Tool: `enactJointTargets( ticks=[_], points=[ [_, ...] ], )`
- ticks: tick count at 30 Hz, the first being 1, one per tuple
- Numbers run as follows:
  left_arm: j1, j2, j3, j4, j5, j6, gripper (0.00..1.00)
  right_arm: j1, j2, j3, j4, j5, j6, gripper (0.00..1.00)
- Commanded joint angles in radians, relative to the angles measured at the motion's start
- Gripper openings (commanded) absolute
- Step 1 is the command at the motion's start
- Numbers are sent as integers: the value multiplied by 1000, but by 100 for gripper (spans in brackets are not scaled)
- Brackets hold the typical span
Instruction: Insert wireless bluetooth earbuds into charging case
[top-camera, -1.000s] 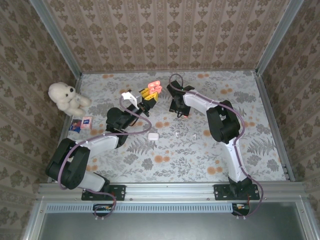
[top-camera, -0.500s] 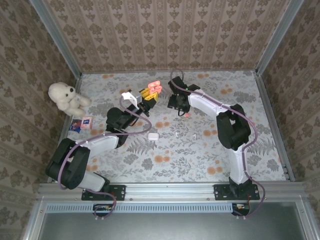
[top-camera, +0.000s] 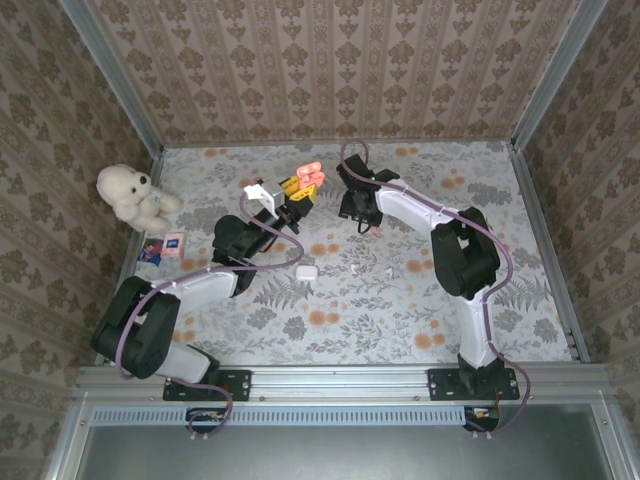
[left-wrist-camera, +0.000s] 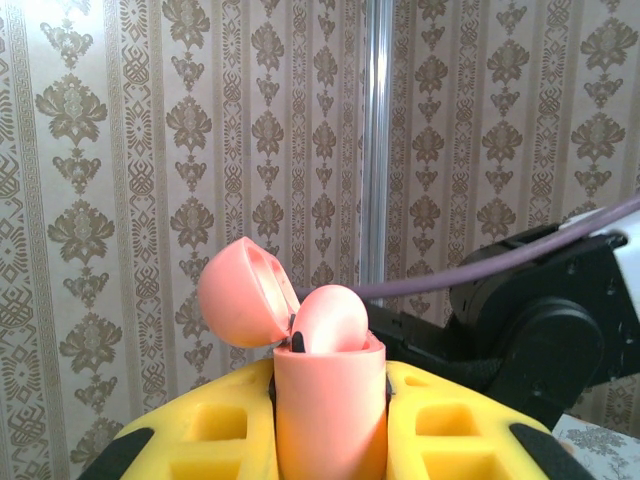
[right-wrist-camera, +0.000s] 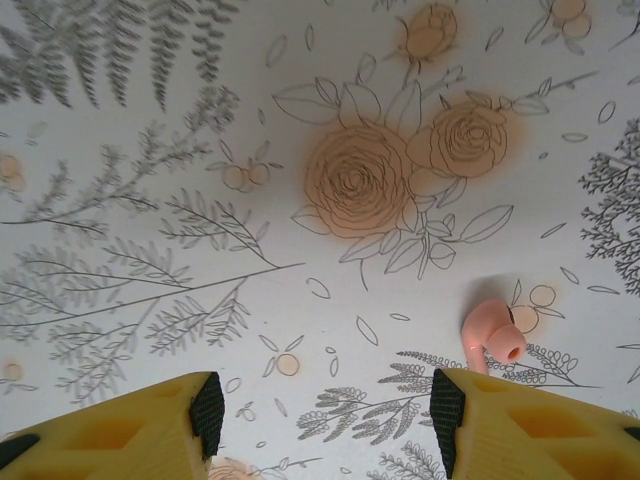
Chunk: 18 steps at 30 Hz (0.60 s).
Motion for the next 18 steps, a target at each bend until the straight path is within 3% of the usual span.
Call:
enactJointTargets(
  ticks=[1,18],
  points=[
    [-6,-12,16,35,-2,-4,0,-3,23,-22,13,-11,18,60],
    [-9,-8,18,35,-3,-7,0,-50,10,-119,50,-12,45,59]
  ],
)
